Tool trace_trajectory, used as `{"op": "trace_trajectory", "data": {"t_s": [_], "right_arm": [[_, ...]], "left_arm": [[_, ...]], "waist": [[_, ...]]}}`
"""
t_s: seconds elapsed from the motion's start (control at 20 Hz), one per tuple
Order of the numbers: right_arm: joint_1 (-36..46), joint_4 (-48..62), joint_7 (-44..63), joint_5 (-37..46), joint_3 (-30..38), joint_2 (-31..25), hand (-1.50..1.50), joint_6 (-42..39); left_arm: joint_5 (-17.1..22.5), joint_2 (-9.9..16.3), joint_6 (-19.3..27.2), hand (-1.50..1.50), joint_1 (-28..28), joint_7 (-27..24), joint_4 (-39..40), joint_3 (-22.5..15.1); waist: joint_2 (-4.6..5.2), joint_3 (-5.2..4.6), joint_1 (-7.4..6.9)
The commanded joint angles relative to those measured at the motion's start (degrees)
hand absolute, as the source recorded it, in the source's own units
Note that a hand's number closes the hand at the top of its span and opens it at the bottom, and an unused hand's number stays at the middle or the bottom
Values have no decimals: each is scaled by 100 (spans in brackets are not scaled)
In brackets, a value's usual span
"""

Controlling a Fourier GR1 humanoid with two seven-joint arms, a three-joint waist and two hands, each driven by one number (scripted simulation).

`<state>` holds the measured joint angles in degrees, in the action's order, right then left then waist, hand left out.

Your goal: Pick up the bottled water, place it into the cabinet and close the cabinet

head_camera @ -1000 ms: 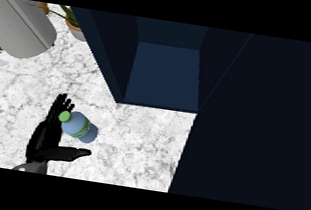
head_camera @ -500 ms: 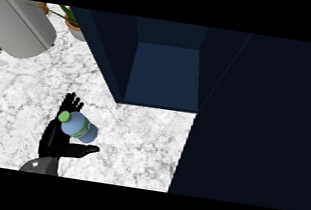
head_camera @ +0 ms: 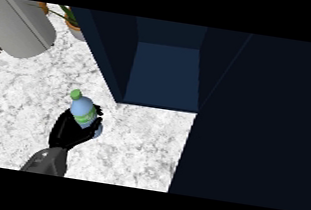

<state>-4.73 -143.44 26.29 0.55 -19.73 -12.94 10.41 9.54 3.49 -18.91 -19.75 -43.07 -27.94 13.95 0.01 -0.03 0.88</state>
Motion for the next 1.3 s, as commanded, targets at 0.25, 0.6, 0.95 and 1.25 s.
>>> {"op": "trace_trajectory", "data": {"t_s": [0.25, 0.6, 0.95, 1.25], "right_arm": [[-558, -783, -56, -528, 385, -110, -150, -205], [-1154, -421, -883, -636, 984, -88, -150, -652], [-627, -410, -353, -1078, 1622, -32, -150, -696], [-983, -421, -603, -1588, 2271, -50, -150, -1141]], "left_arm": [[-650, -88, 888, 150, -97, -998, -36, -375], [-711, -338, 836, 150, -299, -945, 113, -553], [324, -346, 448, 150, -945, -596, 214, -896], [1038, -346, 827, 150, -1048, -201, -262, -1676]], "waist": [[-5, 6, 2], [-6, 8, -13], [-10, 2, 41], [-32, 4, 95]]}}
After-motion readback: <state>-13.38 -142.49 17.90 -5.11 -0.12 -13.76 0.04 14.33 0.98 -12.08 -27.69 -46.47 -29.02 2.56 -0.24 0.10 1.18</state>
